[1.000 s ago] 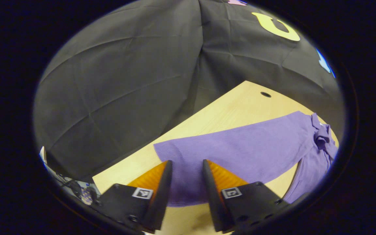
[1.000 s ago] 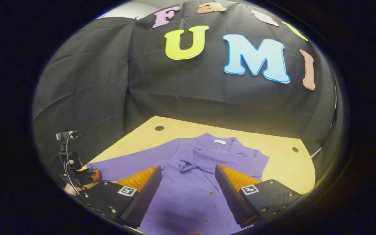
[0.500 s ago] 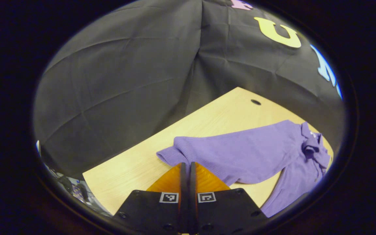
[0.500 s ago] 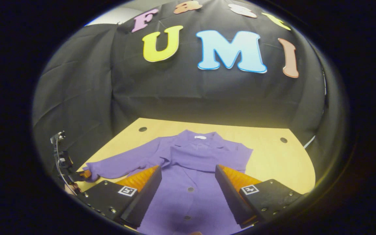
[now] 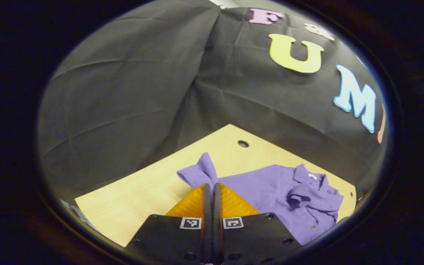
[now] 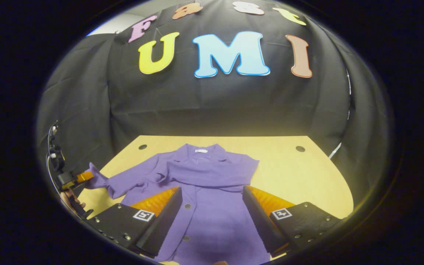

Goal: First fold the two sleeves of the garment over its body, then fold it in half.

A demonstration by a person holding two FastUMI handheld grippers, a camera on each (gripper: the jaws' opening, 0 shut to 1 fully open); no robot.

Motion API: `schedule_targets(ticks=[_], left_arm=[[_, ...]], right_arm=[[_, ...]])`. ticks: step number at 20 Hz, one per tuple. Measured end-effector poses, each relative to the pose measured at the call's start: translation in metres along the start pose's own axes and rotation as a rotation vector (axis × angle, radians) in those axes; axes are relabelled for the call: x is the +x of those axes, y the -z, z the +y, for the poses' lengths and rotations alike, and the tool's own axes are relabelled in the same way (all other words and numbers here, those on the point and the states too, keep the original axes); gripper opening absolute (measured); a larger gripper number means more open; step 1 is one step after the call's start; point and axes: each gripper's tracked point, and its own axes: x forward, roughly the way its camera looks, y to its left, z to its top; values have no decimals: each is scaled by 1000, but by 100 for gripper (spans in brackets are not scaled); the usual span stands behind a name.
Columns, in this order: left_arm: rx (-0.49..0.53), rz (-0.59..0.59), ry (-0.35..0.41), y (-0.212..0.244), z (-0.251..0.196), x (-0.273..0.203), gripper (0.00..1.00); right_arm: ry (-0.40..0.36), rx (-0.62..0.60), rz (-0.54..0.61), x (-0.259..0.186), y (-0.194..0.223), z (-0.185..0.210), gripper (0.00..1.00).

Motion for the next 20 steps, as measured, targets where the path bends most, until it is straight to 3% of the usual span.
schedule_targets(ticks=[7,20], left_arm=[[14,5,143,-4,-106,4,7],[249,58,441,51,-334,-3,7]], right_arm=[[34,11,-1,-11,5,-35,99],[62,56,32,-16,30,-93,98]])
